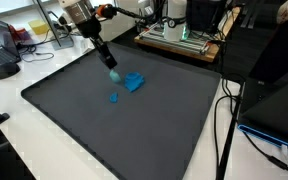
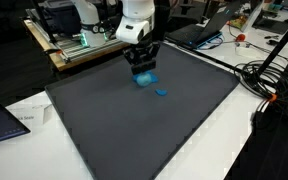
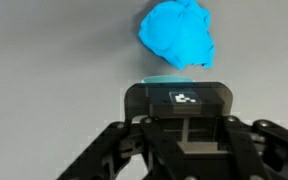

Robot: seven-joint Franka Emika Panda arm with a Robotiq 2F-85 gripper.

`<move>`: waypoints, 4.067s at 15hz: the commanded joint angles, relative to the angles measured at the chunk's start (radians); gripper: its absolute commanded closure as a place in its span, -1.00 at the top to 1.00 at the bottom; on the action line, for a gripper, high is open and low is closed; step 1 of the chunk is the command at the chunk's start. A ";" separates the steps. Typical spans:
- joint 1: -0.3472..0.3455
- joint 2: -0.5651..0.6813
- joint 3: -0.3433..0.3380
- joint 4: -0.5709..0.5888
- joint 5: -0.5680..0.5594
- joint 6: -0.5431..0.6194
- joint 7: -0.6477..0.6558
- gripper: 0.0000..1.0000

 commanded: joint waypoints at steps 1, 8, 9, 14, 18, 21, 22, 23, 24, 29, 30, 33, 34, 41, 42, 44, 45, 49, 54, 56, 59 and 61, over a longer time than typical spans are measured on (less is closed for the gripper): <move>0.016 -0.054 0.004 -0.072 0.004 0.087 0.007 -0.57; 0.032 -0.066 0.015 -0.103 0.019 0.213 0.012 -0.57; 0.034 -0.066 0.014 -0.104 0.016 0.220 0.017 -0.57; 0.032 -0.064 0.027 -0.101 0.045 0.275 0.019 -0.57; 0.035 -0.062 0.040 -0.100 0.062 0.335 0.030 -0.57; 0.039 -0.055 0.050 -0.097 0.063 0.362 0.032 -0.57; 0.042 -0.054 0.052 -0.098 0.059 0.371 0.034 -0.57; 0.048 -0.052 0.050 -0.097 0.046 0.377 0.044 -0.57; 0.053 -0.051 0.050 -0.097 0.039 0.385 0.051 -0.57; 0.106 -0.049 0.031 -0.099 -0.033 0.404 0.125 -0.57; 0.120 -0.049 0.025 -0.101 -0.058 0.407 0.145 -0.57; 0.161 -0.057 0.006 -0.119 -0.164 0.427 0.192 -0.57; 0.173 -0.059 0.001 -0.126 -0.199 0.436 0.203 -0.57; 0.236 -0.080 -0.021 -0.196 -0.422 0.485 0.200 -0.57; 0.246 -0.082 -0.028 -0.206 -0.464 0.501 0.202 -0.57; 0.253 -0.091 -0.025 -0.231 -0.525 0.524 0.172 -0.57; 0.255 -0.096 -0.022 -0.241 -0.548 0.529 0.162 -0.57; 0.241 -0.126 0.009 -0.295 -0.579 0.546 0.046 -0.57; 0.204 -0.171 0.063 -0.358 -0.530 0.551 -0.171 -0.57; 0.189 -0.189 0.084 -0.380 -0.512 0.541 -0.260 -0.57; 0.157 -0.218 0.125 -0.414 -0.451 0.536 -0.414 -0.57; 0.137 -0.235 0.150 -0.433 -0.393 0.530 -0.520 -0.57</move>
